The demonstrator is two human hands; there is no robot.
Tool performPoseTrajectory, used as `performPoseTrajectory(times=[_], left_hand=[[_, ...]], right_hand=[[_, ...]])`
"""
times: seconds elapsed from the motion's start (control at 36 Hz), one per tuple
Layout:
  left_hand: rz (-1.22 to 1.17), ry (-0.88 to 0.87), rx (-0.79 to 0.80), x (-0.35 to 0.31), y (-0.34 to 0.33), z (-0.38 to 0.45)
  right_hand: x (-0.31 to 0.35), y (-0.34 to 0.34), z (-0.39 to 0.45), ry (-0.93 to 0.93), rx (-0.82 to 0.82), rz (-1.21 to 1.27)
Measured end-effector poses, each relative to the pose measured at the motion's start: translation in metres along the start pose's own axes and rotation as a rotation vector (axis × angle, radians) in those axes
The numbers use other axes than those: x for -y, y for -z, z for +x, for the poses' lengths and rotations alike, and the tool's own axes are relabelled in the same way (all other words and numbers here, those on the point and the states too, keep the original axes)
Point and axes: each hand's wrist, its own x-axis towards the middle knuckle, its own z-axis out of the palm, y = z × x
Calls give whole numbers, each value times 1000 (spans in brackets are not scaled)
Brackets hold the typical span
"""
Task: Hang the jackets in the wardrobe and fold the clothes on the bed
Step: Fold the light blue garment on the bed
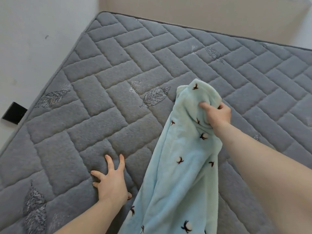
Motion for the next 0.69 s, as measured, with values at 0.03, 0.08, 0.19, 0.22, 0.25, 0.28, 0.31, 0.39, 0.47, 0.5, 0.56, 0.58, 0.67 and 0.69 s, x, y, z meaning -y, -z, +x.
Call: performPoseTrajectory(times=[0.03, 0.08, 0.19, 0.22, 0.25, 0.28, 0.31, 0.39, 0.47, 0.5, 0.56, 0.58, 0.67, 0.69], left_hand=[[-2, -1, -1, 0, 0, -1], [-7, -7, -11, 0, 1, -1], [-29, 3, 11, 1, 3, -2], [-35, 10, 19, 1, 4, -2], [-38, 18, 26, 1, 5, -2], [-38, 21, 32, 1, 6, -1], [-35, 19, 41, 1, 8, -1], [-19, -5, 90, 7, 18, -5], [-61, -100, 73, 11, 40, -13], [-129, -161, 21, 10, 48, -18], [-292, -354, -143, 5, 60, -31], [-377, -474, -215, 1, 65, -40], [-573, -773, -259, -17, 82, -73], [-617, -848, -241, -22, 88, -84]], right_hand=[[3, 4, -6, 43, -13, 26], [8, 14, -17, 131, -25, 42], [18, 40, -49, 222, 41, 108], [19, 46, -58, 227, 55, 134], [19, 53, -68, 234, 63, 158], [19, 59, -79, 247, 66, 176], [18, 65, -91, 266, 70, 187], [14, 79, -129, 325, 106, 187], [6, 91, -166, 363, 176, 126], [2, 94, -177, 364, 205, 119], [-6, 100, -201, 366, 261, 117], [-10, 103, -212, 370, 285, 109], [-28, 111, -239, 394, 318, 39], [-34, 114, -246, 401, 317, 6]])
